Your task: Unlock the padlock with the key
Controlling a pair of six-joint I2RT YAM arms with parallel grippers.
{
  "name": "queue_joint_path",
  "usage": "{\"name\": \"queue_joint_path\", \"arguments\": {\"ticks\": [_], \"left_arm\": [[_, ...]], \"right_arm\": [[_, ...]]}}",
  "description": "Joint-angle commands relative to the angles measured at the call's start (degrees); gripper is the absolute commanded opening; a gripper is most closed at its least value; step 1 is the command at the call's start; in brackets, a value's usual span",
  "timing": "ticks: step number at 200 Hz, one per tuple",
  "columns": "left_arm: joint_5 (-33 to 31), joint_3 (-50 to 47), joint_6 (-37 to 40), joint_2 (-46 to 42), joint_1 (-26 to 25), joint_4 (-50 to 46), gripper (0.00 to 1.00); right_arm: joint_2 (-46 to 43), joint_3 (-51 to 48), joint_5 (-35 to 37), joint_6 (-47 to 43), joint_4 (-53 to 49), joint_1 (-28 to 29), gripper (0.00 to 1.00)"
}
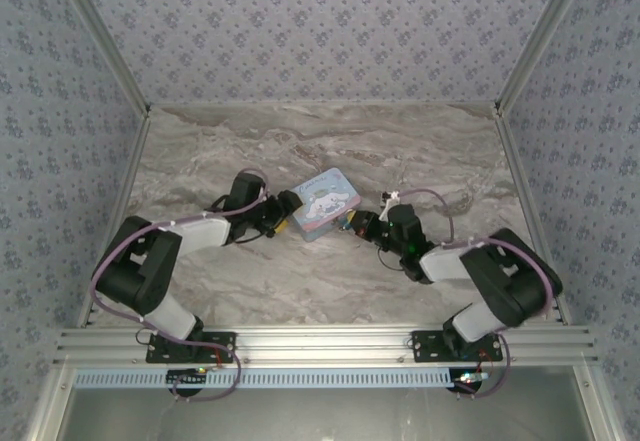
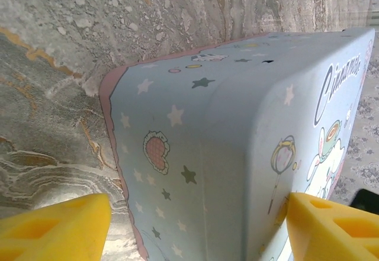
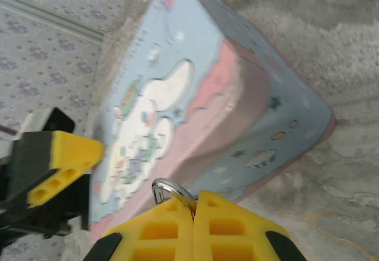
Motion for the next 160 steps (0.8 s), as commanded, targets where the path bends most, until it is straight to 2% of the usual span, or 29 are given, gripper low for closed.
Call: {"name": "queue_joint_path", "arguments": {"ticks": [1,33,69,97,122,160], "left_arm": [[-1.5,1.5,2.4,0.8,1.4,-9.5,0.76],[-2.1,6.4,5.0,0.1,2.3,-12.7,0.77],[-7.1,8.4,6.7,-4.9,2.9,-15.0,0.79],[-15.4,8.3,9.8,-12.6,3.3,-19.1,0.83],[-24.3,6.7,12.9,-20.5,3.6,-23.0,0.89],[-32.5,2.1,13.8,-31.4,4.6,-26.4,0.97]], "right_arm": [[-8.9,1.9,2.4,-7.3,-14.9,-0.3,0.04],[-19.8,6.4,2.8,-14.6,-36.0,-0.3,0.04],[-26.1,9.5,0.2,-15.6,-46.0,-0.7,0.04],[-26.4,15.6,-1.1,-18.3,-59.5,-0.5,0.04],[-24.9,20.9,-1.2,-24.3,-72.1,-0.4,0.03],[-20.2,23.4,-4.5,-26.4,-79.5,-0.2,0.02]]}}
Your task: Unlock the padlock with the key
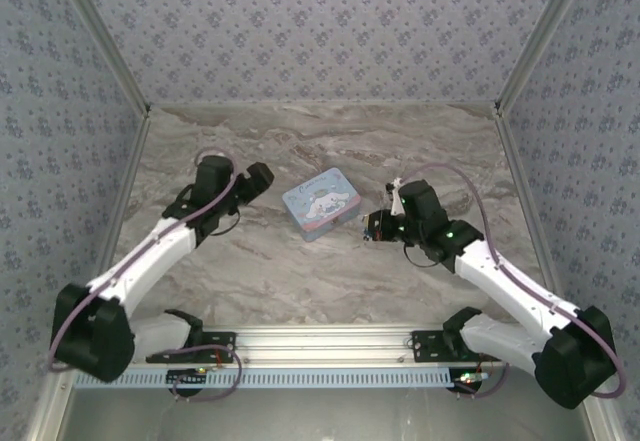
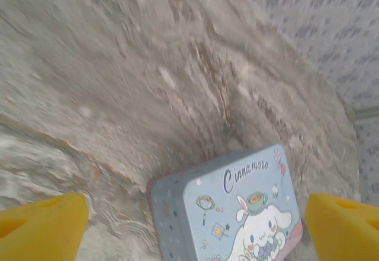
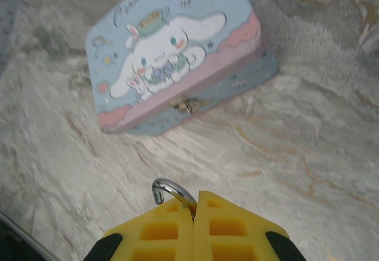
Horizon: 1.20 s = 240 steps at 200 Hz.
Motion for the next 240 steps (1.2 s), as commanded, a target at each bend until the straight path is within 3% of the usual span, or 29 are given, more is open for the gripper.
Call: {"name": "queue_joint_path", "arguments": {"ticks": [1,56,115,155,240], "left_arm": [[-8.6,-3.2,1.8,-5.0,0.9,-5.8,0.97],[-12.1,-8.5,0.1,-13.8,2.2,-7.4,0.99],[-12.3,-9.1,-0.2,-15.0,2.6,-8.3,0.99],[-12.4,-9.6,-0.3,-15.0,2.6,-8.3,0.99],[-15.7,-7.4,4.3,-15.9,3.7,-9.4,0.99]], "right_arm": [[2.9,1.3,-3.1,-3.2,-10.7,0.1,0.02],[13.1,-1.0,-6.2,-1.8,-9.0,2.2,0.02],[21.6,-0.8,-5.5,-2.3,-5.2,4.7,0.07],[19.7,-0.1,-1.8,-2.8,-6.5,4.8,0.26],[5.5,3.9,10.9,-7.6,-11.4,2.4,0.39]]}}
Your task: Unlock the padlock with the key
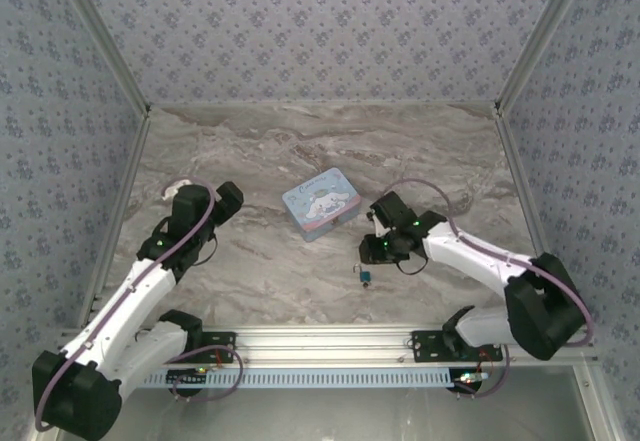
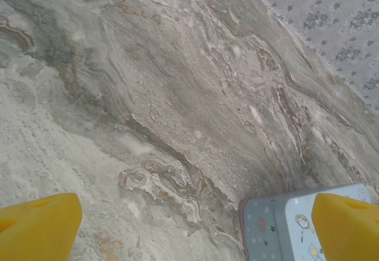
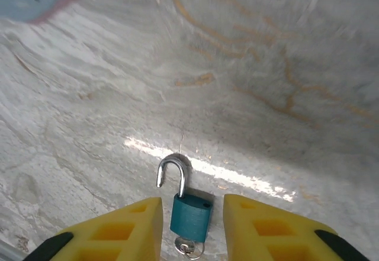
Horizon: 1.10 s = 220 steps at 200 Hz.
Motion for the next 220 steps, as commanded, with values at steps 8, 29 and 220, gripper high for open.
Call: {"name": "queue_joint_path", "arguments": {"ticks": [8,29,220], "left_arm": [[-3.7,2.2,3.3,-2.1,0.9,-2.3,0.99],[-5.0,2.0,7.0,-3.3,1.1,-1.3,1.00],[-17.2,-3.6,33.7,-7.9,4.4,9.5,0.99]], "right_arm": [[-6.2,2.7,7.6,-3.0,-2.5,-1.9,0.40],[-10.8,2.9,11.5,-4.1,-1.8,-3.4,0.45],[-31.6,-25.4,27.0,-24.0,31.0,-23.6,1.00]]}}
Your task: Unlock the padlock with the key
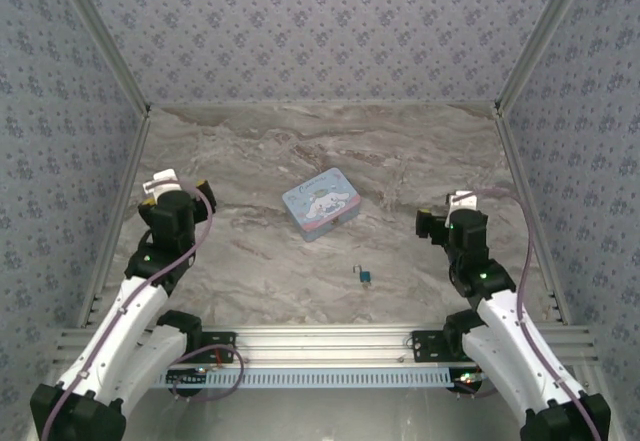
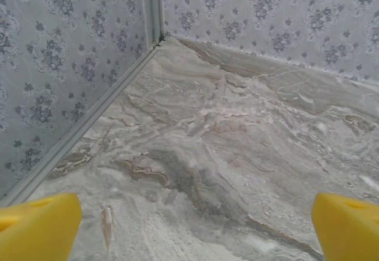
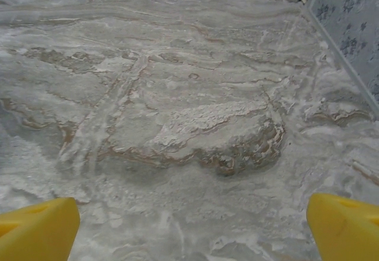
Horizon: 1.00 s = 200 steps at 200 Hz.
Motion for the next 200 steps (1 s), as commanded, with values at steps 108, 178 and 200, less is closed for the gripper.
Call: {"name": "queue_joint_path", "arguments": {"ticks": [108,178,200], "left_arm": [[3.4,-1.8,0.4,0.0,0.7,3.9,0.99],[6.2,-2.0,1.2,0.1,0.9,3.6,1.00],[6.2,-2.3,1.2,0.2,1.1,3.5,0.99]], "right_arm": [[24.3,-7.6,-10.5,-3.2,39.6,-12.8,1.00],[39.2,-7.4,-15.9,-6.3,59.7,-15.6,1.00],[42.0,-8.3,-17.6,-6.3,63.9,-16.4,1.00]]}}
